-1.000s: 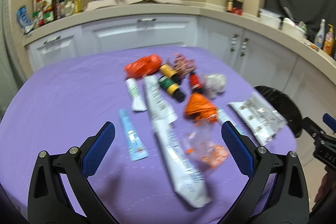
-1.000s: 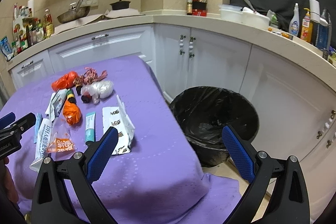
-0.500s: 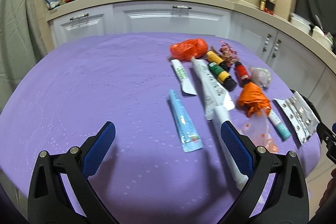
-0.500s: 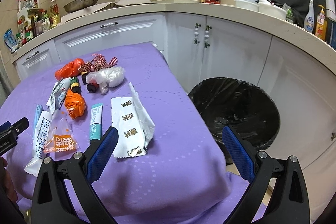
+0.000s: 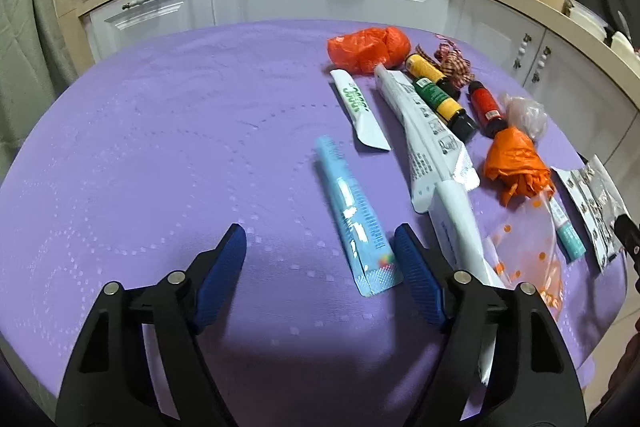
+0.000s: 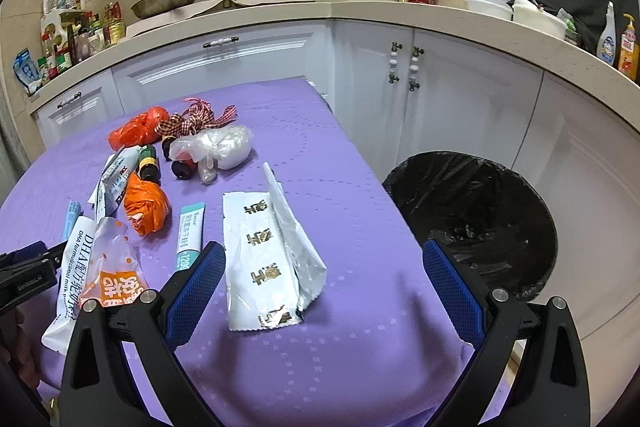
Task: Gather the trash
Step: 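Grasp the blue toothpaste tube with the left tool while the right tool grasps the silver packet, then carry both items over the black bin and open both tools to drop them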
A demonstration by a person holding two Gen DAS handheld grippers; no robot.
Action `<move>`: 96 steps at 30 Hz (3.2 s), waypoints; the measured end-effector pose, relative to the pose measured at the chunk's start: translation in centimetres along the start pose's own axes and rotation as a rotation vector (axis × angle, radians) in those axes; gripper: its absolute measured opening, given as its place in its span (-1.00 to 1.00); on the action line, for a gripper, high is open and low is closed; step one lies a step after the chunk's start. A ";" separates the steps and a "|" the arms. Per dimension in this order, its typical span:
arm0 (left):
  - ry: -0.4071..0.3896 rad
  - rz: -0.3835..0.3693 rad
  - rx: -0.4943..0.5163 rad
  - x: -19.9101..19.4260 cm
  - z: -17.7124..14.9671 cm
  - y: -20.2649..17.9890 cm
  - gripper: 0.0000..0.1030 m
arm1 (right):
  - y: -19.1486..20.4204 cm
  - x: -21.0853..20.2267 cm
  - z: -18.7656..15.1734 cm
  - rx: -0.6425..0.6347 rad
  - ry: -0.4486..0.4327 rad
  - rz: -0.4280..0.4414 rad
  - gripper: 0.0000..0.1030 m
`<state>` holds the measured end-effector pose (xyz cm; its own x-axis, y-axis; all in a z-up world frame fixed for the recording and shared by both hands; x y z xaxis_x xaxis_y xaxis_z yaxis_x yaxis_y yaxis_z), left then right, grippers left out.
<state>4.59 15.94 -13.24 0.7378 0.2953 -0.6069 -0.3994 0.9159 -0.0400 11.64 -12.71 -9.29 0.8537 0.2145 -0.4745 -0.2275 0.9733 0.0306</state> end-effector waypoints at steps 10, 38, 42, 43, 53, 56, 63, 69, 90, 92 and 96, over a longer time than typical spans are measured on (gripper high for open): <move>-0.004 -0.012 0.041 0.8 0.8 -0.6 -0.35 | 0.0 0.6 0.0 0.005 0.002 0.016 0.86; -0.043 -0.089 -0.016 -0.7 0.9 0.9 -0.64 | 0.8 1.9 -1.7 -0.006 0.066 0.098 -0.32; -0.063 -0.100 -0.005 -1.4 1.3 0.3 -0.64 | 0.7 1.7 -1.4 -0.009 0.059 0.098 -0.84; -0.072 -0.105 0.001 -1.7 1.5 0.0 -0.64 | 0.6 1.7 -1.3 -0.005 0.057 0.098 -0.86; -0.121 -0.221 0.059 -3.2 4.0 -4.9 -0.64 | -2.2 0.0 0.6 0.040 -0.011 0.061 -0.88; -0.137 -0.284 0.086 -3.7 5.0 -7.6 -0.64 | -3.9 -0.3 1.2 0.053 -0.031 0.023 -0.88; -0.159 -0.440 0.175 -4.3 6.2 -16.4 -0.64 | -10.2 -0.3 2.3 0.100 -0.069 -0.102 -0.88; -0.154 -0.528 0.256 -3.9 6.2 -24.5 -0.64 | -15.4 0.3 2.4 0.145 -0.081 -0.187 -0.88; -0.014 -0.506 0.455 4.7 2.7 -40.4 0.07 | -23.6 7.5 -1.0 0.236 0.018 -0.253 -0.26; -0.011 -0.500 0.445 4.9 2.7 -40.5 0.08 | -23.7 7.4 -1.2 0.242 0.016 -0.258 -0.25; -0.012 -0.495 0.427 4.9 2.9 -40.2 0.09 | -24.0 7.0 -1.2 0.246 0.011 -0.263 -0.21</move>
<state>25.87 -18.64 -12.27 0.7860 -0.1879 -0.5890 0.2382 0.9712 0.0080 22.56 -34.65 -14.38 0.8629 -0.0459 -0.5033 0.1203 0.9859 0.1164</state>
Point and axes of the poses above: each gripper's, at about its wrist camera, not at the fingertips, and x roughly the way its jaws point, y to its left, z to its top, the point moved 4 cm from there along x, roughly the way its jaws point, and after that the axes turned 11 degrees about -y, right-handed, at the moved point
